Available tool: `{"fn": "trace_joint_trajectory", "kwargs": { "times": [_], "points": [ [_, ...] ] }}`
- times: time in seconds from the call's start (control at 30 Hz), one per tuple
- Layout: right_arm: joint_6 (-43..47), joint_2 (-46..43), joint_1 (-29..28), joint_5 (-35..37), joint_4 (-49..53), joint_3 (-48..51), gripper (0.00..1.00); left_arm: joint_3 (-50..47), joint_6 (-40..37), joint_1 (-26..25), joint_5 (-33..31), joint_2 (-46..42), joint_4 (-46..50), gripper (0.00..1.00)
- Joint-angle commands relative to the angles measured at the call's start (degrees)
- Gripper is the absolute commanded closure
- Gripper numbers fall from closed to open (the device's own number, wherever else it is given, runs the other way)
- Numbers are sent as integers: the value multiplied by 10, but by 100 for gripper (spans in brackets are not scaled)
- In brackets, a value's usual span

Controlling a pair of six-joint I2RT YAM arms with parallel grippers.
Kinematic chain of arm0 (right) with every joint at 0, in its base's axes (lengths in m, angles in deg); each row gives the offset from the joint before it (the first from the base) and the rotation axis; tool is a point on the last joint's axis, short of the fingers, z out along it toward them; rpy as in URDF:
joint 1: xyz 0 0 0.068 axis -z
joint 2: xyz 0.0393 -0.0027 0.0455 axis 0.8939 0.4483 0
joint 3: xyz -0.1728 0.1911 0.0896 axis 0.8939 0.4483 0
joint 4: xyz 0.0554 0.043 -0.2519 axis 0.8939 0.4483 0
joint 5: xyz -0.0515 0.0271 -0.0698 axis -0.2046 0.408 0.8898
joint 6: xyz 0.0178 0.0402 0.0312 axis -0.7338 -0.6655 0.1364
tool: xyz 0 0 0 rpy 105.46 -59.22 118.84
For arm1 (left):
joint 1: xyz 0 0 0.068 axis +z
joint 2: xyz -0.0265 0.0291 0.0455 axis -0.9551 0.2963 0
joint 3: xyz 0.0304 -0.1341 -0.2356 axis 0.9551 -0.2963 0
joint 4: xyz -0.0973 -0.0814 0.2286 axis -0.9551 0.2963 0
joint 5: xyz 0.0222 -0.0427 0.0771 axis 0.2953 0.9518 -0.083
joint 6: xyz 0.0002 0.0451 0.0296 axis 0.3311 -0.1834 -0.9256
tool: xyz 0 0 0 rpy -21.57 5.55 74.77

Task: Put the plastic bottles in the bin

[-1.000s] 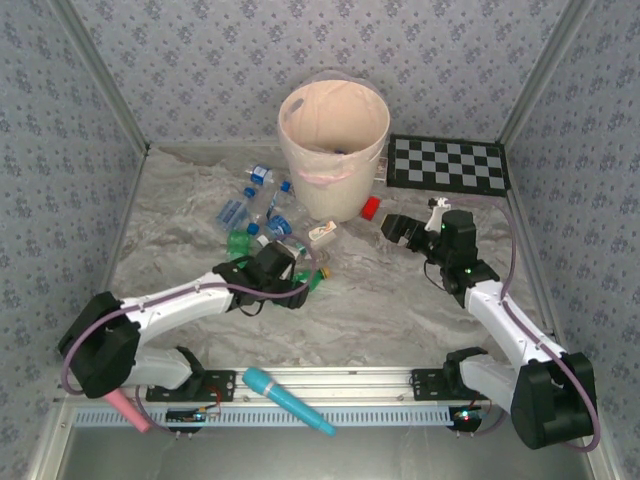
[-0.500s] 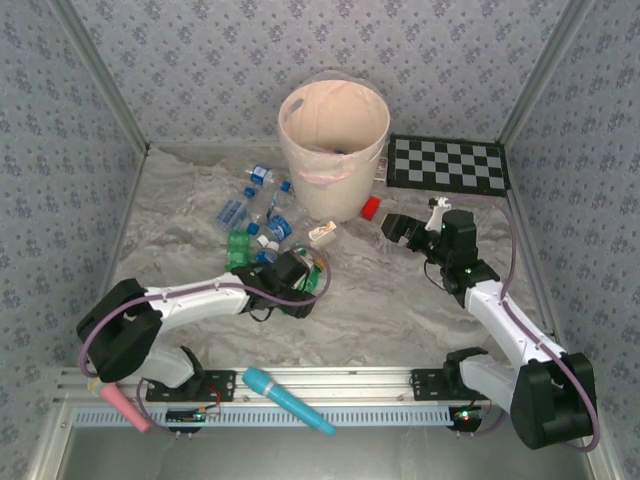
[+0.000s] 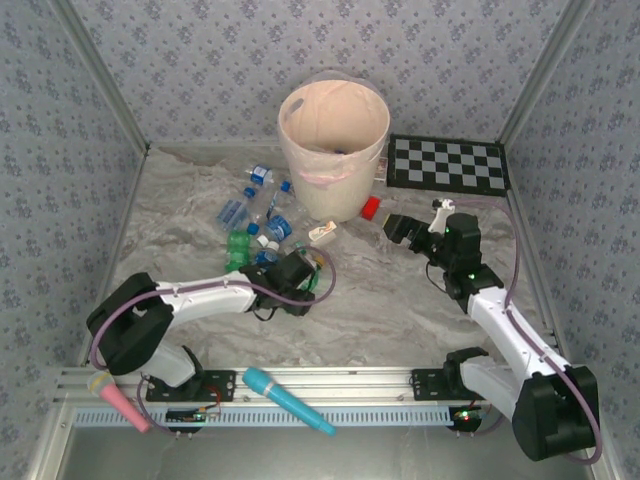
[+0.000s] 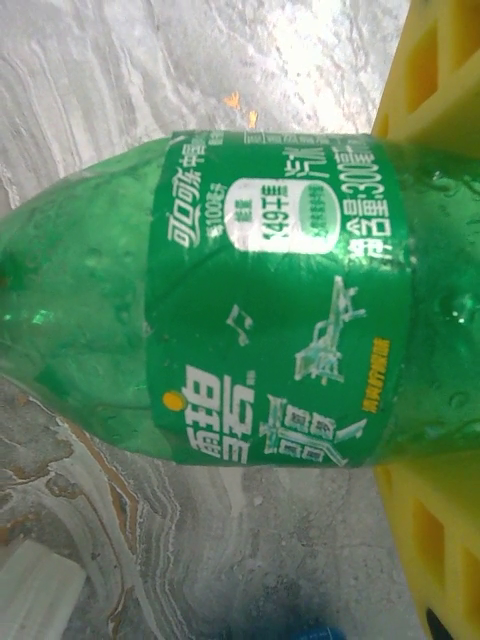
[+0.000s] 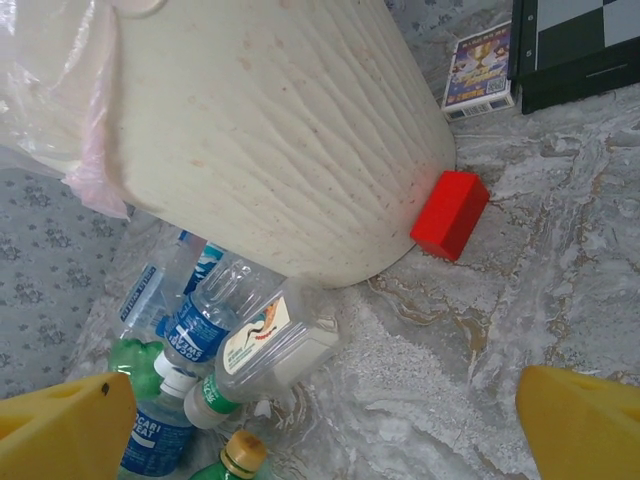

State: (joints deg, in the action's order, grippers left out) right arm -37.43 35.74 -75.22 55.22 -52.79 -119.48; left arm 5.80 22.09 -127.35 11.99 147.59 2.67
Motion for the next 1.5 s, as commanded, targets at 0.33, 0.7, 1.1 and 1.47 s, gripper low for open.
{"fn": "trace_joint_trajectory", "kwargs": {
  "times": [0.33, 0.7, 1.1, 1.47],
  "points": [
    [-19, -37, -2, 0, 3, -1, 0, 71, 10, -54, -62, -165, 90, 40],
    [4, -82, -75, 29, 41, -52, 0, 225, -17, 9, -46, -194, 123, 42],
    [55, -105, -173, 98, 102, -95, 0, 423, -16, 98, -8, -110, 104, 43],
    [63, -120, -220, 133, 116, -108, 0, 623, 9, 152, 4, 32, 98, 43]
  ]
}}
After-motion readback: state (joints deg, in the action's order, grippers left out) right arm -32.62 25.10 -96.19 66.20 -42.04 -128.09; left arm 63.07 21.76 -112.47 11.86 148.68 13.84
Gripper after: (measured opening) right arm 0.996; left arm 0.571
